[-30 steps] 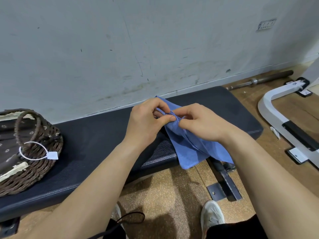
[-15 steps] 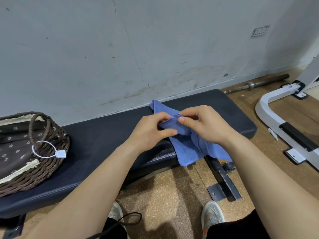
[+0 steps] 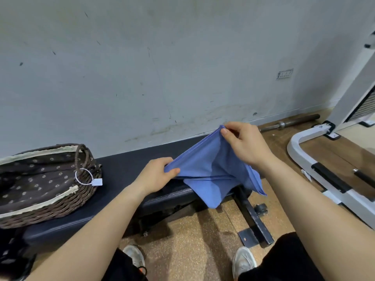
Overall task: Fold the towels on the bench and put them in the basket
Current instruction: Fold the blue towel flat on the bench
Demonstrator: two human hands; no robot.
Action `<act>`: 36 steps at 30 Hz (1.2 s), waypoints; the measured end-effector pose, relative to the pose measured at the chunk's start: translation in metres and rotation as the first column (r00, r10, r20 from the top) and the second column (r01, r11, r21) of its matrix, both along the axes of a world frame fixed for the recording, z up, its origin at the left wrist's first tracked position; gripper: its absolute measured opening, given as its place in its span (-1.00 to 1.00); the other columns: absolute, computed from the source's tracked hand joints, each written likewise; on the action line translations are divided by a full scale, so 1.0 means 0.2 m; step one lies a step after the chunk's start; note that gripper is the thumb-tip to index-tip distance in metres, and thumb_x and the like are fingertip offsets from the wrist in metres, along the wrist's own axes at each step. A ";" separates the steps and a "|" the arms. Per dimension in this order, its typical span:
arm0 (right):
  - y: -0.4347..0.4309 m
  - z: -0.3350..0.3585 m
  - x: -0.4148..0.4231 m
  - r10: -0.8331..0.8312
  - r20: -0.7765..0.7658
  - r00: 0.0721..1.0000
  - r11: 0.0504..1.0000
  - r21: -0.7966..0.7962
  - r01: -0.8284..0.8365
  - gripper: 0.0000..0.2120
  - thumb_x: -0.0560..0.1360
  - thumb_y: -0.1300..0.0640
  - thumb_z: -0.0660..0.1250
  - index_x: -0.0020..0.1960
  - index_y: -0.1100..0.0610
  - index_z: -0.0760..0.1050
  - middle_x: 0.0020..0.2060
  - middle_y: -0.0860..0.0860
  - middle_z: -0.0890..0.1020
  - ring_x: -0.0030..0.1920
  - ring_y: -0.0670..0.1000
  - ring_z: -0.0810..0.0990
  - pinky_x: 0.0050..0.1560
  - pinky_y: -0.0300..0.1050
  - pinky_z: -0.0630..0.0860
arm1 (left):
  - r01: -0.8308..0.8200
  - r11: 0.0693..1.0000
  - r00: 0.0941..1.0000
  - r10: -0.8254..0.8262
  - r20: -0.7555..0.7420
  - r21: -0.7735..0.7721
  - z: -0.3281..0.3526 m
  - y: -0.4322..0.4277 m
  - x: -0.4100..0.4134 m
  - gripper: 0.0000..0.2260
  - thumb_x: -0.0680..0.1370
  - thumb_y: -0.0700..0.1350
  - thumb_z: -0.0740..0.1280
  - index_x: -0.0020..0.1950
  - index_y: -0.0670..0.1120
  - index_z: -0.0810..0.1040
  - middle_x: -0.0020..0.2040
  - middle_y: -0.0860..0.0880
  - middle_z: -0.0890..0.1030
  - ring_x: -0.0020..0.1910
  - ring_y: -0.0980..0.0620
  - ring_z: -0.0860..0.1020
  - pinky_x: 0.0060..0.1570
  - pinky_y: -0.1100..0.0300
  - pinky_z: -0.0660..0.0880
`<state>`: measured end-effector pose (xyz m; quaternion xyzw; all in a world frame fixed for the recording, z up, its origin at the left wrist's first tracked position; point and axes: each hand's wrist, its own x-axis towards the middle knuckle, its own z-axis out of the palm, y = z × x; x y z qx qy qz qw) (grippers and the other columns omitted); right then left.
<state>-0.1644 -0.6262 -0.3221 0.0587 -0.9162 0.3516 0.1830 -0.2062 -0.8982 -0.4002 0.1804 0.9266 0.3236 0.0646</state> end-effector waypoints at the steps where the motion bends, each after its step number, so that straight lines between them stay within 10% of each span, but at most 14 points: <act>1: -0.01 0.04 0.01 -0.001 -0.002 1.000 1.000 0.015 0.001 -0.70 0.65 0.10 0.24 -0.25 0.13 0.44 -0.46 0.01 0.43 -0.37 -0.05 0.38 -0.35 -0.27 0.26 | -0.022 1.000 1.000 0.022 -0.012 0.018 0.03 -0.04 0.01 -0.75 0.55 -0.05 0.36 -0.28 -0.05 0.41 -0.37 0.09 0.43 -0.38 0.12 0.35 -0.30 0.15 0.29; 8: 0.01 0.23 -0.01 -0.106 -0.013 0.994 0.994 0.020 0.106 -0.70 0.65 0.13 0.22 -0.20 0.27 0.42 -0.39 0.13 0.48 -0.30 0.14 0.39 -0.34 -0.14 0.24 | -0.060 0.991 0.998 0.061 -0.007 0.116 0.31 -0.34 0.07 -0.91 0.54 -0.04 0.35 -0.03 0.02 0.64 -0.11 0.05 0.69 -0.06 0.00 0.63 0.01 0.05 0.50; 14: 0.02 0.27 0.02 -0.150 0.101 0.984 0.983 0.121 0.137 -0.68 0.66 0.08 0.19 -0.15 0.29 0.42 -0.30 0.20 0.55 -0.22 0.24 0.48 -0.36 -0.19 0.28 | -0.146 0.961 0.982 0.170 -0.083 0.236 0.48 -0.45 0.13 -0.91 0.59 -0.15 0.37 -0.08 -0.11 0.63 -0.22 0.01 0.64 -0.27 0.14 0.51 -0.29 0.43 0.38; 18: 0.03 0.29 0.05 -0.048 0.222 0.974 0.998 -0.023 0.055 -0.67 0.67 0.09 0.19 -0.22 0.21 0.36 -0.41 0.10 0.46 -0.35 0.16 0.54 -0.28 0.04 0.57 | -0.204 0.943 0.967 0.236 -0.095 0.264 0.54 -0.49 0.14 -0.86 0.57 -0.04 0.40 -0.17 -0.03 0.64 -0.32 0.13 0.64 -0.36 0.24 0.53 -0.30 0.29 0.42; 24: 0.04 0.27 -0.01 0.016 0.271 0.962 0.976 -0.214 0.044 -0.68 0.68 0.11 0.19 -0.22 0.17 0.43 -0.37 0.07 0.44 -0.38 0.03 0.43 -0.39 -0.11 0.50 | -0.224 0.941 0.968 0.246 -0.058 0.252 0.55 -0.49 0.03 -0.83 0.55 0.03 0.42 -0.13 -0.06 0.67 -0.26 0.04 0.66 -0.30 0.14 0.55 -0.26 0.18 0.45; 32: 0.07 -0.01 -0.44 -0.260 0.286 0.922 0.964 0.138 0.229 -0.63 0.62 0.00 0.24 -0.30 0.16 0.47 -0.38 0.05 0.55 -0.20 0.20 0.54 -0.23 -0.02 0.39 | -0.315 0.936 0.949 0.306 -0.075 -0.159 0.32 -0.40 -0.44 -0.80 0.59 0.06 0.34 -0.10 -0.03 0.63 -0.16 -0.01 0.62 -0.05 -0.12 0.59 -0.07 0.09 0.47; 36: 0.03 -0.18 -0.67 -0.255 0.419 0.871 0.942 -0.096 0.322 -0.66 0.66 0.07 0.19 -0.20 0.24 0.53 -0.38 0.13 0.64 -0.40 0.14 0.60 -0.27 0.01 0.62 | -0.414 0.897 0.910 0.407 -0.078 -0.156 0.21 -0.29 -0.63 -0.72 0.61 0.13 0.27 -0.15 -0.02 0.59 -0.38 -0.02 0.64 -0.20 -0.06 0.61 -0.10 0.08 0.52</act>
